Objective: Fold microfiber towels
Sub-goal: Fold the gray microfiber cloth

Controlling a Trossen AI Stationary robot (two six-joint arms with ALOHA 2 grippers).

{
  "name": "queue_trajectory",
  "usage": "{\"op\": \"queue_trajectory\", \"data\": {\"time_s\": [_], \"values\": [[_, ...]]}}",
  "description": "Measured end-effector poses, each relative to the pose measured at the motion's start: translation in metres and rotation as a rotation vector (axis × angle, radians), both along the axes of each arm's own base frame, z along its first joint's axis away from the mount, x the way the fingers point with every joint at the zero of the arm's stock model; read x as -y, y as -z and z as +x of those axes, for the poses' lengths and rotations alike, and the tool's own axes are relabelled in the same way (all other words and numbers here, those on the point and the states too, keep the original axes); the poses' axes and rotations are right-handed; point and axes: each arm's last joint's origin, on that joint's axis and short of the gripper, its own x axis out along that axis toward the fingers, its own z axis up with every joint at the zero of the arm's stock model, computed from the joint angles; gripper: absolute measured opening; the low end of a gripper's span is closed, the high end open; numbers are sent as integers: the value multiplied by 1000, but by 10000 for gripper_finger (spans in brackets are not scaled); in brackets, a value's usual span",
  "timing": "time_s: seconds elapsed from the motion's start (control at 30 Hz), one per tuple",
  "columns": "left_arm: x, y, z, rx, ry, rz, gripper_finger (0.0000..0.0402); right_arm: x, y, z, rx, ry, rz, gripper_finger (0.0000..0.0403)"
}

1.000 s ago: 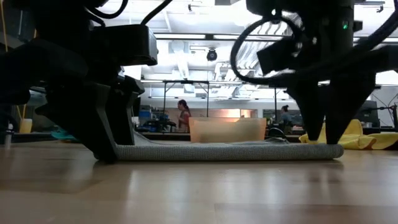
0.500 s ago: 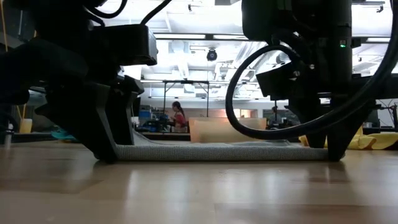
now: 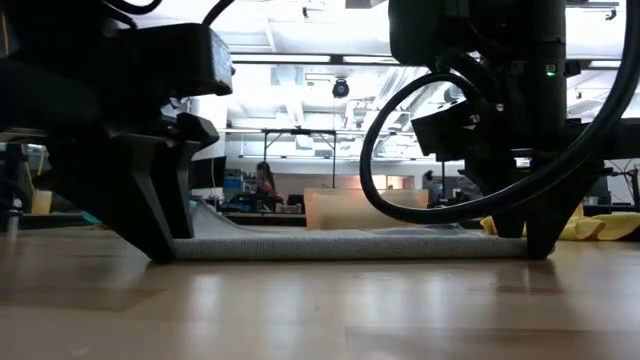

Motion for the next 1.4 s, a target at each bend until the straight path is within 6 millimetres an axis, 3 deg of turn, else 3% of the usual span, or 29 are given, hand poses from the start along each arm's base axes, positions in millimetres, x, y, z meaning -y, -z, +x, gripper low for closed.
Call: {"op": "queue_trajectory", "data": {"time_s": [0.2, 0.37, 0.6, 0.9, 1.07, 1.4], "values": [[0, 0, 0, -1, -1, 7, 14, 0, 0, 0, 1, 26, 4, 86], [0, 0, 0, 0, -8, 6, 5, -5, 0, -3, -14, 39, 16, 9], [-1, -15, -5, 5, -49, -82, 1, -19, -4, -12, -45, 85, 90, 4], [-10, -52, -11, 94, -90, -149, 0, -23, -39, -23, 28, 131, 157, 1], [-25, -52, -6, 100, -147, -110, 0, -16, -50, -23, 113, 145, 86, 1], [-46, -35, -7, 31, -279, 92, 0, 11, -48, -12, 161, 231, -55, 0]]}}
